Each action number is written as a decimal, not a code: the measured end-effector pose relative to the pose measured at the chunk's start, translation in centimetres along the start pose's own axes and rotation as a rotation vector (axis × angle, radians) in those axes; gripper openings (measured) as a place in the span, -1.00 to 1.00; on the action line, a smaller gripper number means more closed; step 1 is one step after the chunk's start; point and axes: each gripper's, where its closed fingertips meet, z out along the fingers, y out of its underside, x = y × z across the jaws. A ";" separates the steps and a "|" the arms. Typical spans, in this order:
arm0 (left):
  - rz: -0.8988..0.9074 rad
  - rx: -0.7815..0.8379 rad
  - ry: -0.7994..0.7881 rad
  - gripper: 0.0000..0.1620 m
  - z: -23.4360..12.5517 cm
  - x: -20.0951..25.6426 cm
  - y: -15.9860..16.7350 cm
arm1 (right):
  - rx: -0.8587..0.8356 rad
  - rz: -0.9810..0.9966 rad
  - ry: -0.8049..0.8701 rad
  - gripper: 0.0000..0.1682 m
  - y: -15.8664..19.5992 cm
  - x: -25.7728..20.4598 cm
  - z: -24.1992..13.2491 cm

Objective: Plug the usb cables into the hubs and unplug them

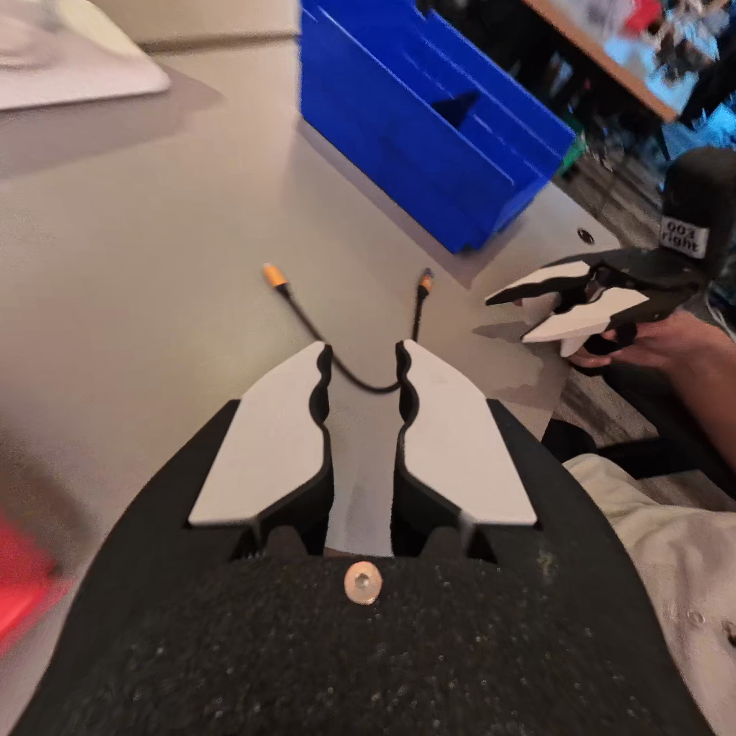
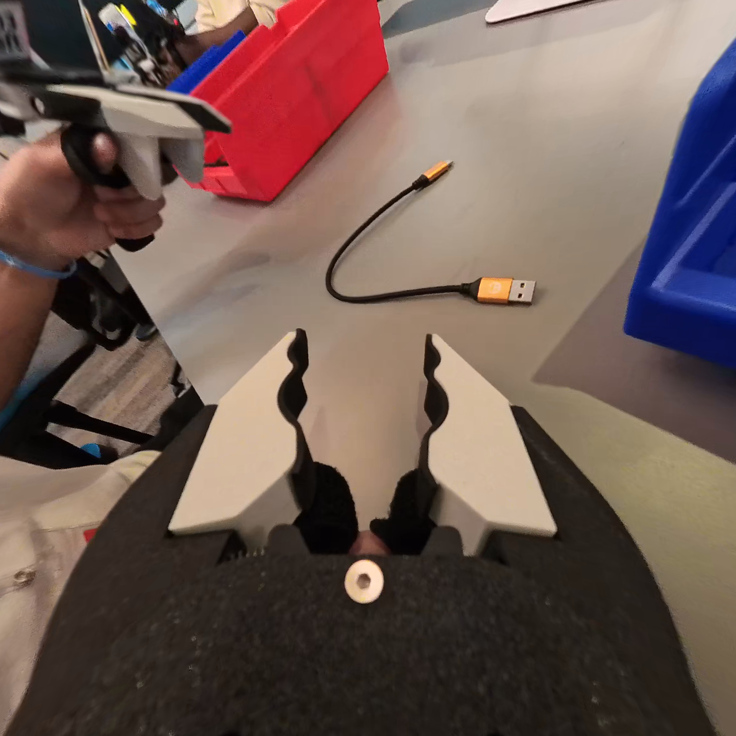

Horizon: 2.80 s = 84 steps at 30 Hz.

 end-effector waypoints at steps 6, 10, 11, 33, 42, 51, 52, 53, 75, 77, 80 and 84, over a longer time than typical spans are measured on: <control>-0.014 0.047 -0.321 -0.61 -12.7 -10.6 3.3 | 0.046 0.026 -0.057 -0.35 -1.1 -0.6 0.6; 0.166 -0.229 -0.512 -0.51 -15.9 -16.2 6.8 | 0.025 -0.008 -0.075 -0.36 -1.1 -1.1 1.5; 0.207 -0.286 -0.542 -0.48 -16.1 -17.0 7.4 | 0.020 -0.010 -0.084 -0.36 -1.1 -1.3 1.7; 0.401 -0.056 -0.788 -0.96 -22.2 -18.7 -4.5 | 0.020 0.031 -0.109 -0.39 -1.1 -1.8 2.1; 0.496 -0.059 -1.065 -0.96 -27.9 -16.6 -10.8 | 0.062 0.045 -0.092 -0.40 -1.6 -1.2 0.7; 0.601 0.261 -0.593 -0.96 -14.8 0.2 -12.9 | 0.105 0.056 -0.094 -0.42 -2.5 -0.9 0.3; 0.612 0.256 -0.525 -0.96 -11.9 1.7 -11.9 | 0.101 0.050 -0.094 -0.42 -2.4 -1.0 0.3; 0.624 0.239 -0.463 -0.96 -9.0 2.8 -10.6 | 0.097 0.044 -0.094 -0.42 -2.2 -1.1 0.3; 0.176 -0.031 -0.074 -0.39 -3.9 -1.5 -2.4 | 0.091 0.064 -0.139 -0.42 -2.1 -1.6 0.4; 0.137 -0.092 -0.253 -0.44 -7.8 -9.8 -5.3 | 0.090 0.062 -0.141 -0.42 -2.1 -1.6 0.5; -0.108 -0.245 -0.449 -0.42 -11.2 -21.6 -7.4 | 0.089 0.063 -0.143 -0.43 -2.1 -1.7 0.7; -0.445 -0.534 -0.538 -0.34 -10.5 -30.3 -4.8 | 0.090 0.088 -0.175 -0.43 -2.4 -2.2 1.1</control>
